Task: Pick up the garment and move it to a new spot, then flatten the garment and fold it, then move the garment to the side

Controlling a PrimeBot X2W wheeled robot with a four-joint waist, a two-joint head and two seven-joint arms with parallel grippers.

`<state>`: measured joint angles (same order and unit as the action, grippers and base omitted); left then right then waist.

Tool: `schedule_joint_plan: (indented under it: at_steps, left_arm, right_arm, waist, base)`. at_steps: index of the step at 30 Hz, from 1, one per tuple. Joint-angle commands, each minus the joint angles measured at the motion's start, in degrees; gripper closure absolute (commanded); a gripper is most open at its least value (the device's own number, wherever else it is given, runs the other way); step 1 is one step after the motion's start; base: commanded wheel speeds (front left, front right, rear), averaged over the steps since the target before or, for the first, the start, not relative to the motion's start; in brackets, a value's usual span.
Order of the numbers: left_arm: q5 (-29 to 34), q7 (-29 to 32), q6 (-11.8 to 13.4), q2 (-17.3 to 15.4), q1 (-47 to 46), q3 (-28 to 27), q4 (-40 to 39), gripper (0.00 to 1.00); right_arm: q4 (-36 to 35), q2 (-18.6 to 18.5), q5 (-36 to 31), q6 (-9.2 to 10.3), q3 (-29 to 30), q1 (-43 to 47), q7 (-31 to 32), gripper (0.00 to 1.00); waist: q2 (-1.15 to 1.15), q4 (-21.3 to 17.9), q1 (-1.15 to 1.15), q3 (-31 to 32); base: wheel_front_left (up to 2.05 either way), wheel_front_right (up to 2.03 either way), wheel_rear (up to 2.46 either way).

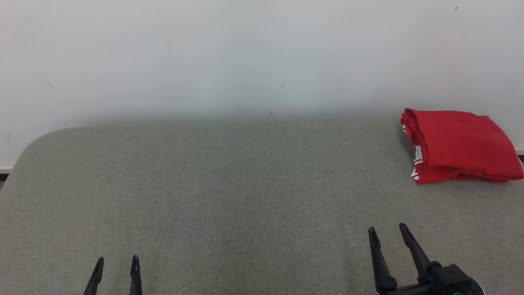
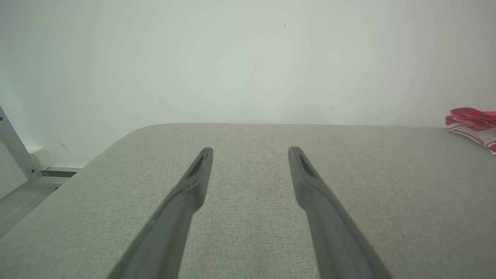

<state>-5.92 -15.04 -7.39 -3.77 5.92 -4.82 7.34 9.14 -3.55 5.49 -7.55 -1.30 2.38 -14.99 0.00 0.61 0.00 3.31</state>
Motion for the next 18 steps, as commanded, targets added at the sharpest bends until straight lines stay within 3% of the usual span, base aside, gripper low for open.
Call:
schedule_joint_plan:
  at_steps: [1,18]
  left_arm:
    - [0.84,-0.17,0.08,-0.19,-0.16,0.03,0.36,0.0]
    - [1.13,-0.17,0.05,-0.2,0.0,0.81,1.45,0.0]
  right_arm:
    - [0.32,0.27,-0.65,0.17,-0.23,0.47,-0.23,0.0]
    - [2.61,0.75,-3.04,0.17,1.42,0.13,-0.23,0.0]
  waist:
    - [0.0,0.06,0.0,0.05]
    - [0.0,-0.03,0.0,0.11]
  base:
    - [0.0,0.0,0.0]
    - [0.0,0.0,0.0]
